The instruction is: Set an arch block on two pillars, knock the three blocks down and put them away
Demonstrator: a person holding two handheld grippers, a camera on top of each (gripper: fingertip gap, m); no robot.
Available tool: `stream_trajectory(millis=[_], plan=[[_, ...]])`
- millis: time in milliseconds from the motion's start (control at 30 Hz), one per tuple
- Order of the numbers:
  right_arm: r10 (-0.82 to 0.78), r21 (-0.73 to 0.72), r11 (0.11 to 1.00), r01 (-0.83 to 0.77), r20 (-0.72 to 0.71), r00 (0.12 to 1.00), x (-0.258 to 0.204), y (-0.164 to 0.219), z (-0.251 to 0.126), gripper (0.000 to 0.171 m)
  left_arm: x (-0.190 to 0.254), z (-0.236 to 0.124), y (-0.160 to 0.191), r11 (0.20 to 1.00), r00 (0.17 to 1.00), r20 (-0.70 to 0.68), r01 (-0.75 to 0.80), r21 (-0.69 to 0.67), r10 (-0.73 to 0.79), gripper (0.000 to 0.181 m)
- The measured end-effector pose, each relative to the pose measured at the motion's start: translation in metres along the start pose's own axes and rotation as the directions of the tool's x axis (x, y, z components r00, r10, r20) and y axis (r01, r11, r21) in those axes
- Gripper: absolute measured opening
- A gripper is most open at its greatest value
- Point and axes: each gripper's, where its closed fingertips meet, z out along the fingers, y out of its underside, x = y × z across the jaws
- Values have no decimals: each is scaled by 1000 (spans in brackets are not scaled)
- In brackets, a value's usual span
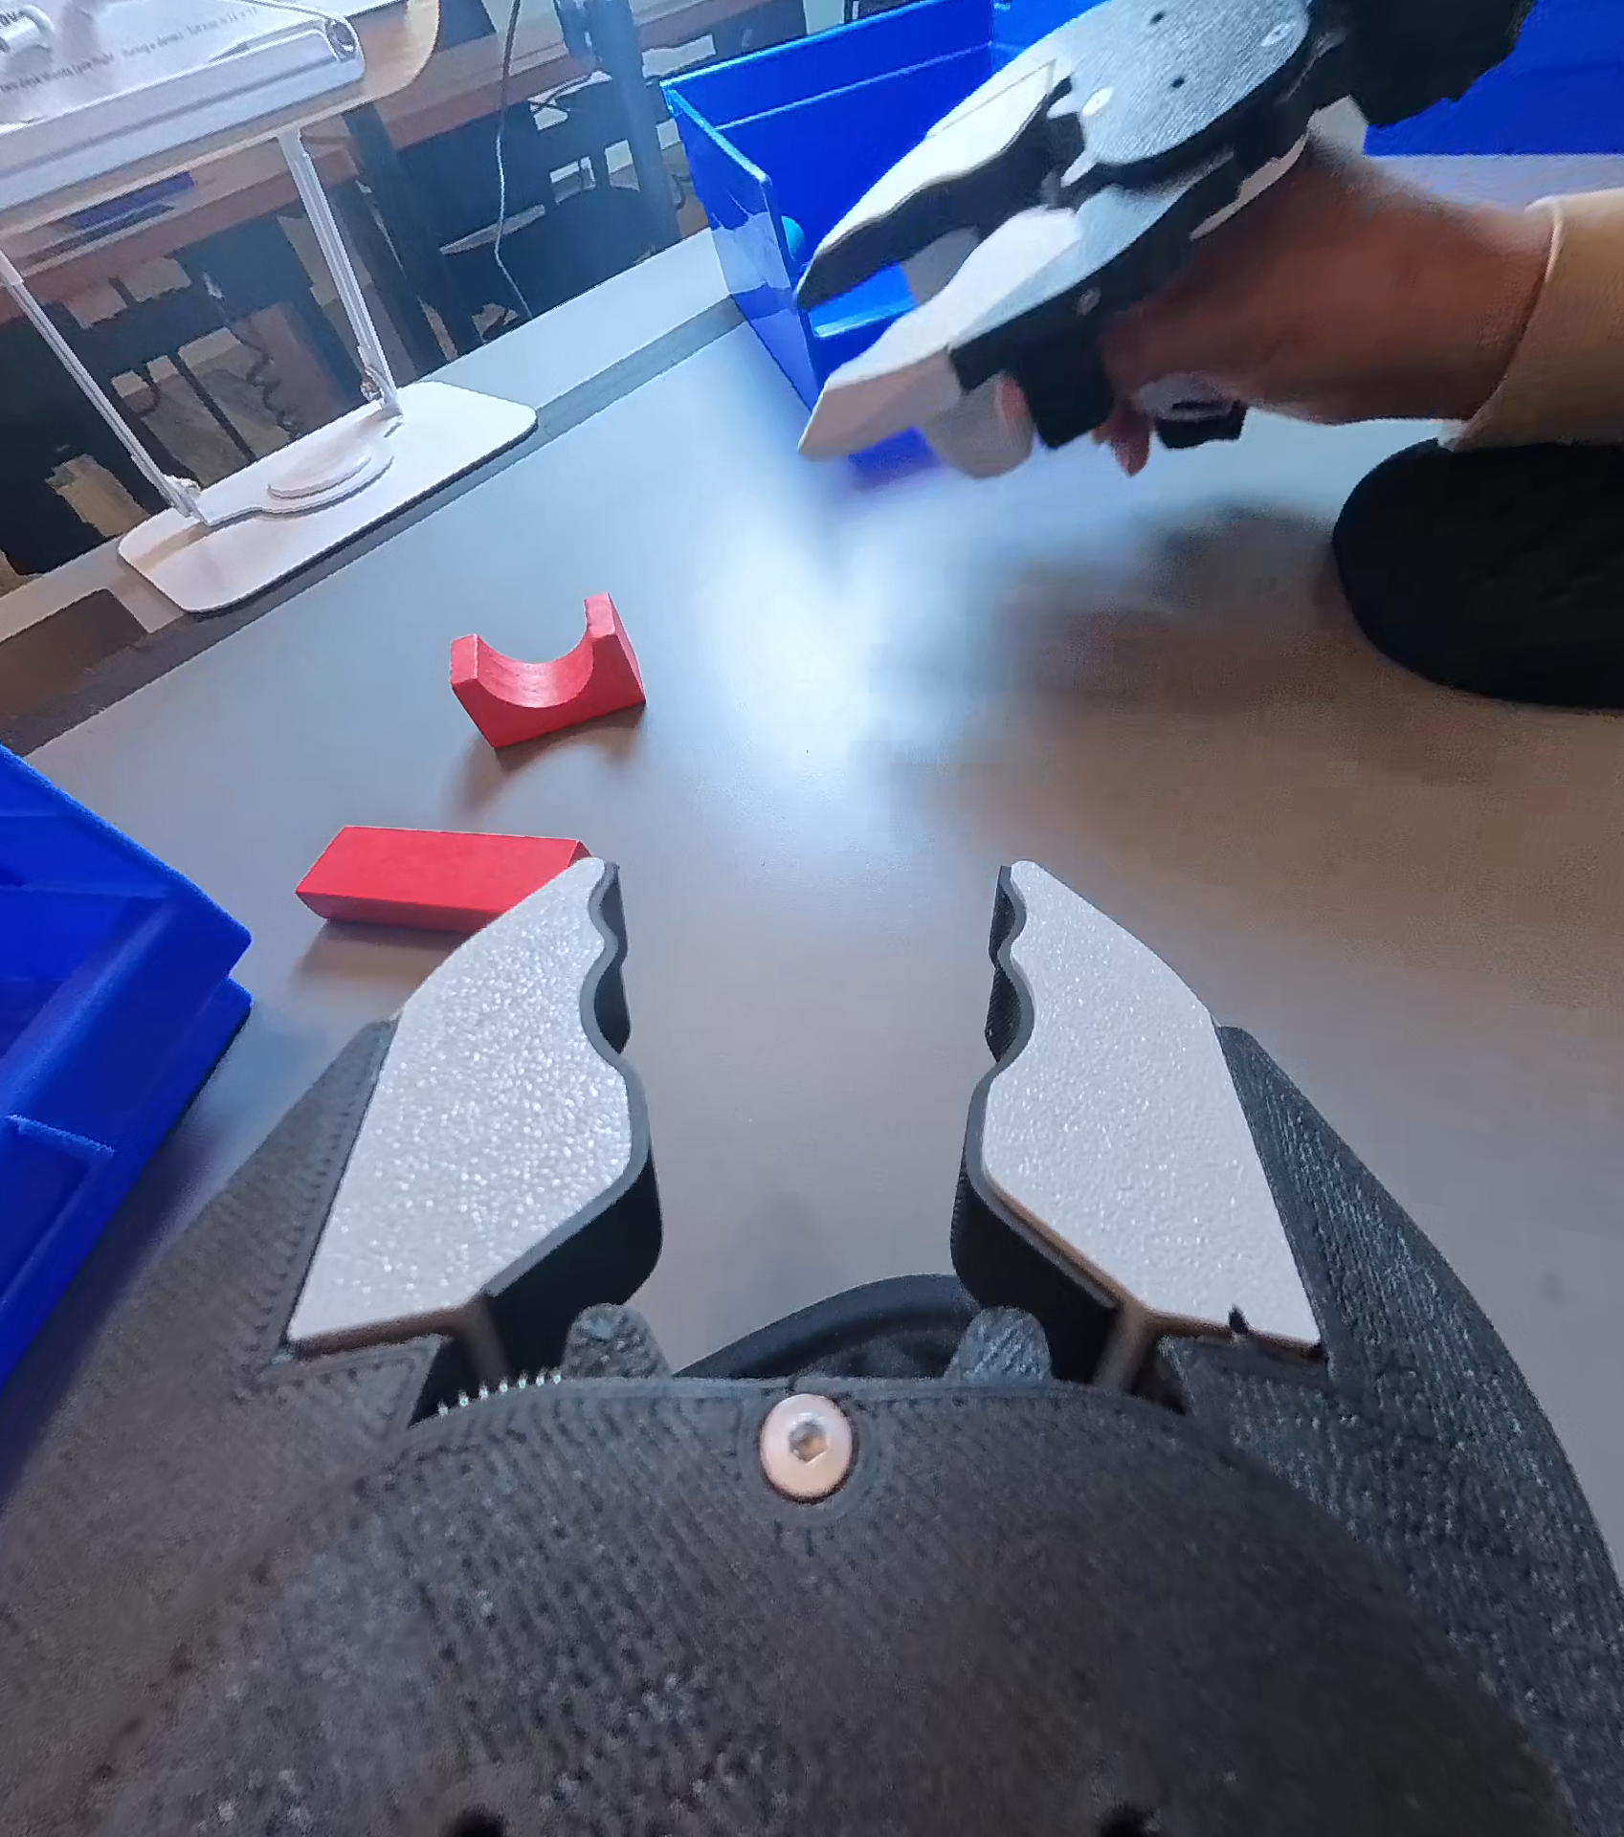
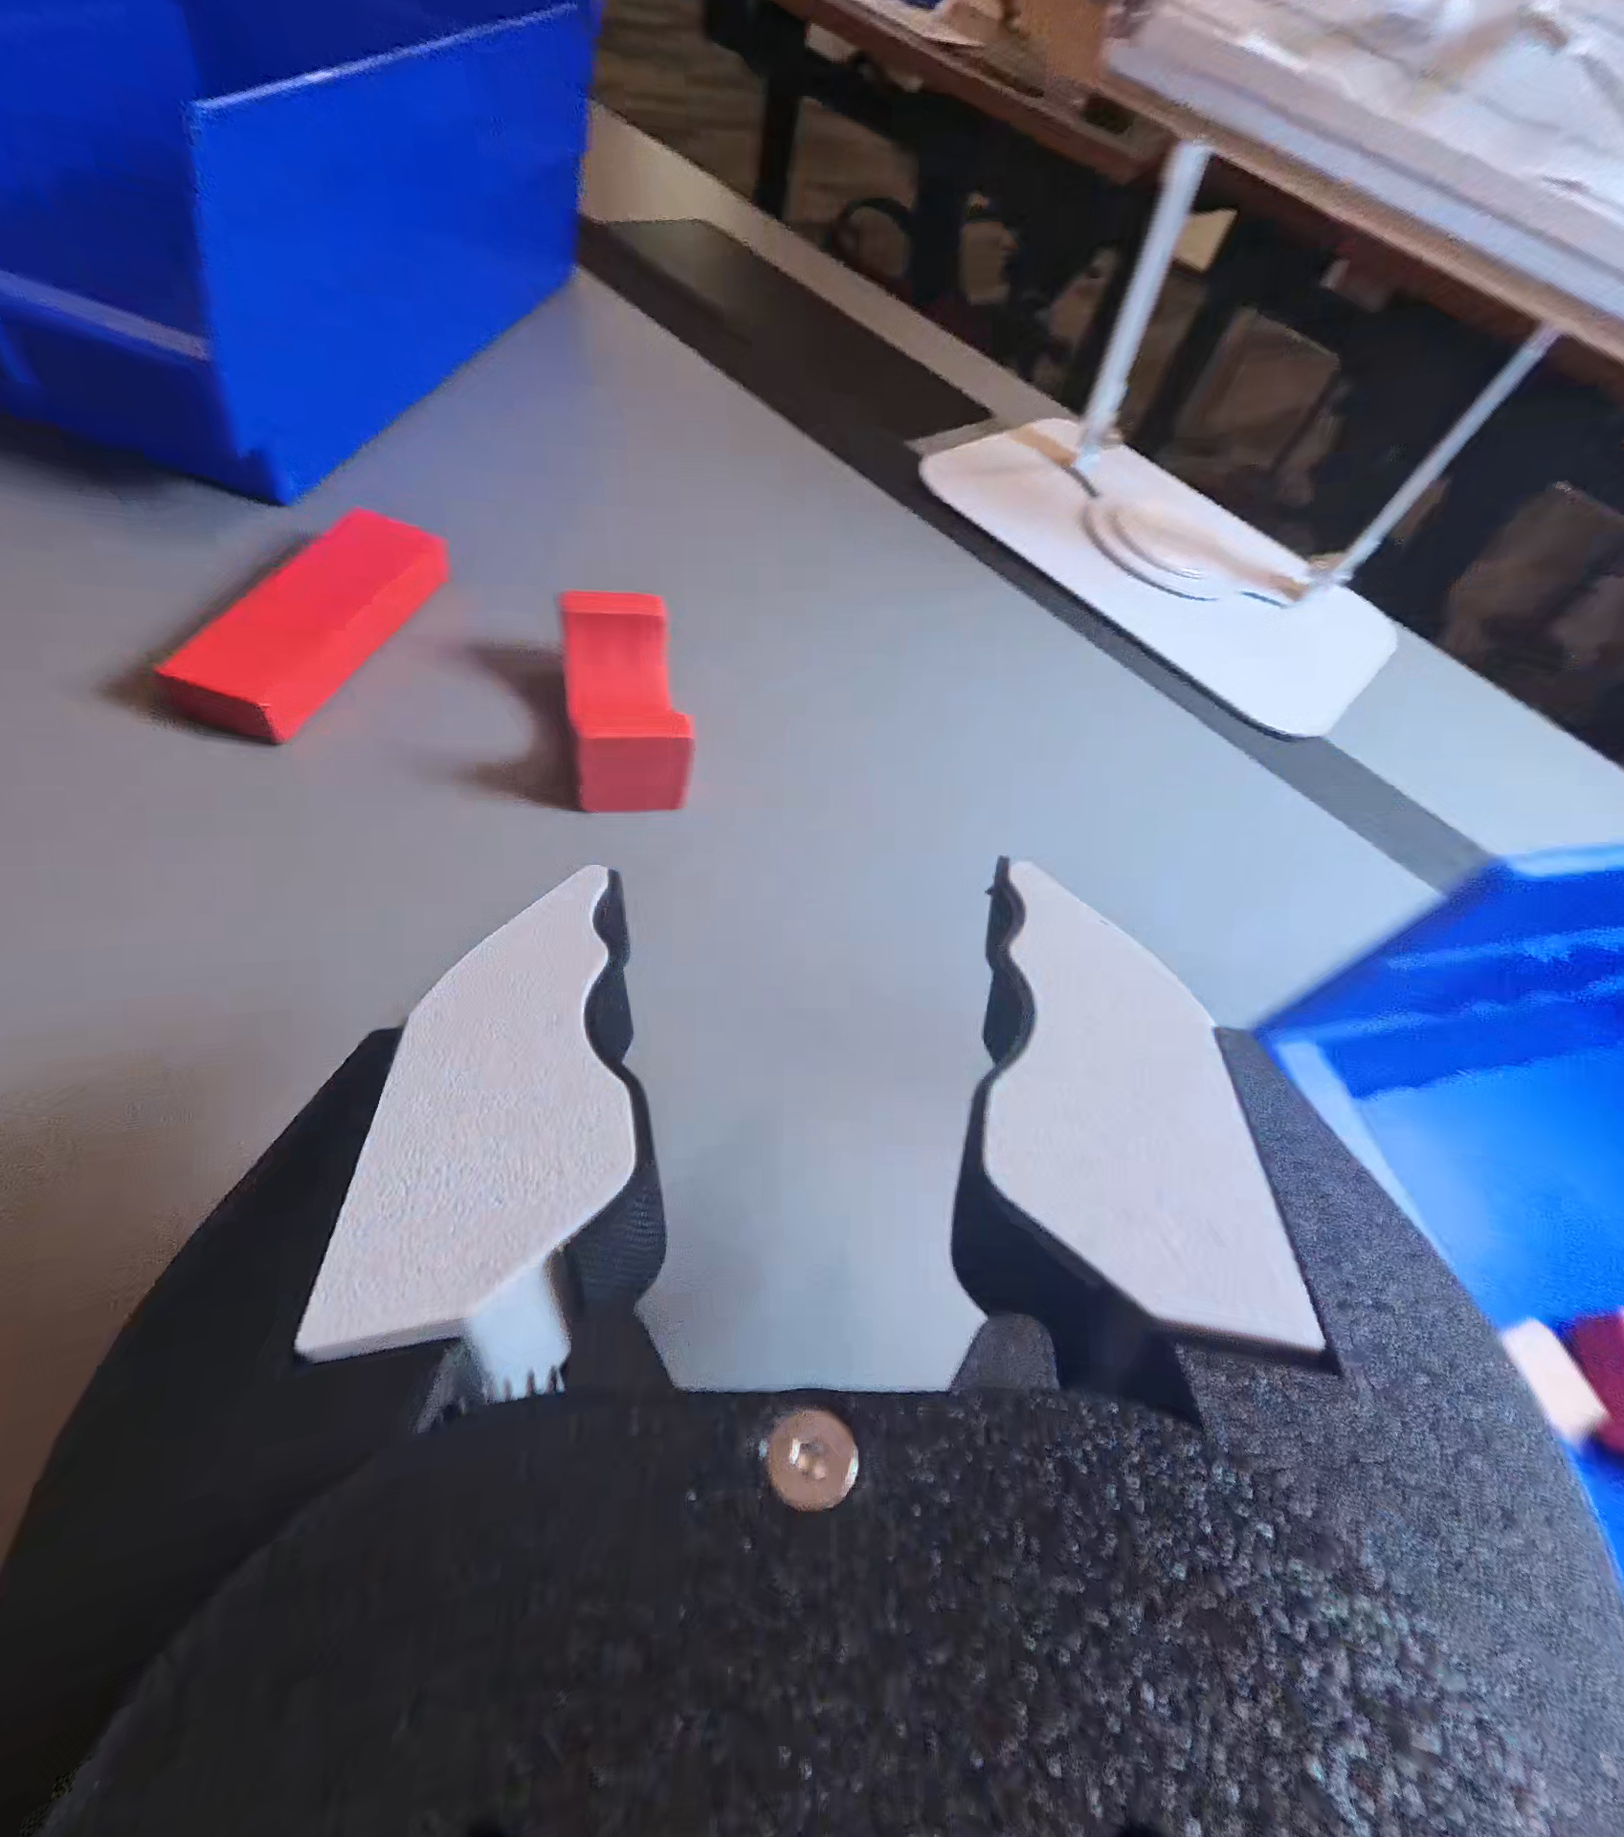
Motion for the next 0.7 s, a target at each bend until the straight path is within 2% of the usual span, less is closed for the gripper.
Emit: stream_trajectory(millis=[133, 267, 333, 367, 400, 533, 633, 700], plan=[[-2, -44, 999, 8, 148, 989, -50, -8, 40, 72, -1, 0, 0, 1000, 1000, 4, 2, 3, -2, 71], [-27, -149, 987, 52, 168, 985, -60, 1, 78, 71, -1, -1, -1, 1000, 1000, 1, 6, 5, -6, 71], [-29, -217, 974, 63, 157, 987, -57, 10, 89, 61, 0, -1, -1, 1000, 1000, -1, 4, 8, -4, 71], [-29, -227, 972, 67, 168, 985, -57, 11, 92, 46, 0, -2, -1, 1000, 1000, -2, 4, 11, -4, 71], [-34, -226, 971, 77, 190, 981, -60, 10, 92, 37, 0, -2, -2, 1000, 1000, -3, 5, 12, -5, 71], [-111, -211, 964, 160, 228, 967, -64, 9, 80, 36, 0, -3, -2, 1000, 1000, -4, 9, 15, -9, 71], [-105, -125, 984, 128, 174, 979, -47, -11, 56, 35, -1, -3, -2, 1000, 1000, 0, 2, 17, -2, 71], [-98, -48, 994, 102, 78, 992, -20, -29, 32, 35, -1, -4, -2, 1000, 1000, -1, 1, 20, -1, 71]])
